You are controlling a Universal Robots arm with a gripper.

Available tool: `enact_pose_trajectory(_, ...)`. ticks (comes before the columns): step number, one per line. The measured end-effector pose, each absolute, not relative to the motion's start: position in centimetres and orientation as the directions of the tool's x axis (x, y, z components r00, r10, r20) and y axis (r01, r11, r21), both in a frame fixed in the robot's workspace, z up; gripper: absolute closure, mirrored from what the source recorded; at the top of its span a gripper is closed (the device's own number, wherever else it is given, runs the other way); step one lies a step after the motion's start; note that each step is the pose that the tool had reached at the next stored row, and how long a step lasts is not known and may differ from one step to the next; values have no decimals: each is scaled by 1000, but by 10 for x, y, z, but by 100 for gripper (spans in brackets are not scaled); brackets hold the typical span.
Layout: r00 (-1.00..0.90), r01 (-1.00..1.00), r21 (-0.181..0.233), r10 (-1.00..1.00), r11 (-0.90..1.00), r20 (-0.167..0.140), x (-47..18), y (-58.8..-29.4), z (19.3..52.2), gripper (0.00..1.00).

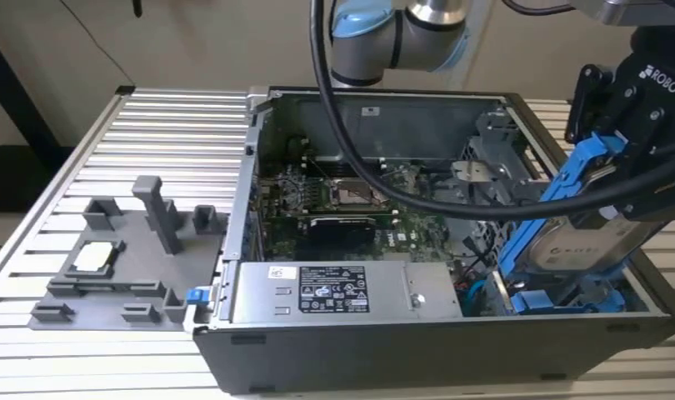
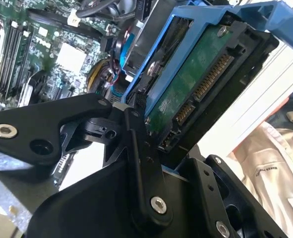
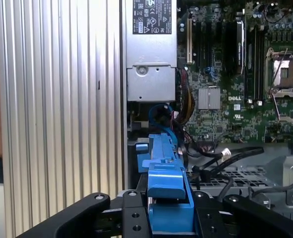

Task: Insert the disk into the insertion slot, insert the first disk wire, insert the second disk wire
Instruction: 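Insert the disk into the insertion slot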

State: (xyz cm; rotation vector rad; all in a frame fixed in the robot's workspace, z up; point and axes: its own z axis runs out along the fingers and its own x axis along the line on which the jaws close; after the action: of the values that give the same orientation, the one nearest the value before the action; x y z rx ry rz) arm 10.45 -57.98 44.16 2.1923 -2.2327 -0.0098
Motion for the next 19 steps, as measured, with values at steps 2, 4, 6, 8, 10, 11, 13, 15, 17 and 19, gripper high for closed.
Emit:
enact_pose_trajectory(2, -18, -1000, 13, -1000, 18, 5, 105, -581, 440, 67)
enact_pose_trajectory(4, -18, -1000, 13, -1000, 18, 5, 107, -581, 438, 67)
enact_pose_trajectory(6, -18, -1000, 13, -1000, 18, 4, 108, -581, 436, 67)
enact_pose_trajectory(8, -18, -1000, 13, -1000, 18, 5, 111, -581, 435, 67)
enact_pose_trajectory(10, -18, -1000, 13, -1000, 18, 5, 113, -581, 433, 67)
enact_pose_trajectory(11, -17, -1000, 13, -1000, 17, 5, 114, -581, 432, 67)
enact_pose_trajectory(13, -16, -1000, 13, -1000, 16, 5, 116, -581, 431, 67)
enact_pose_trajectory(15, -16, -1000, 13, -1000, 16, 5, 118, -581, 431, 67)
enact_pose_trajectory(17, -15, -1000, 13, -1000, 15, 5, 119, -581, 430, 67)
enact_pose_trajectory(19, -15, -1000, 12, -1000, 15, 4, 119, -580, 428, 67)
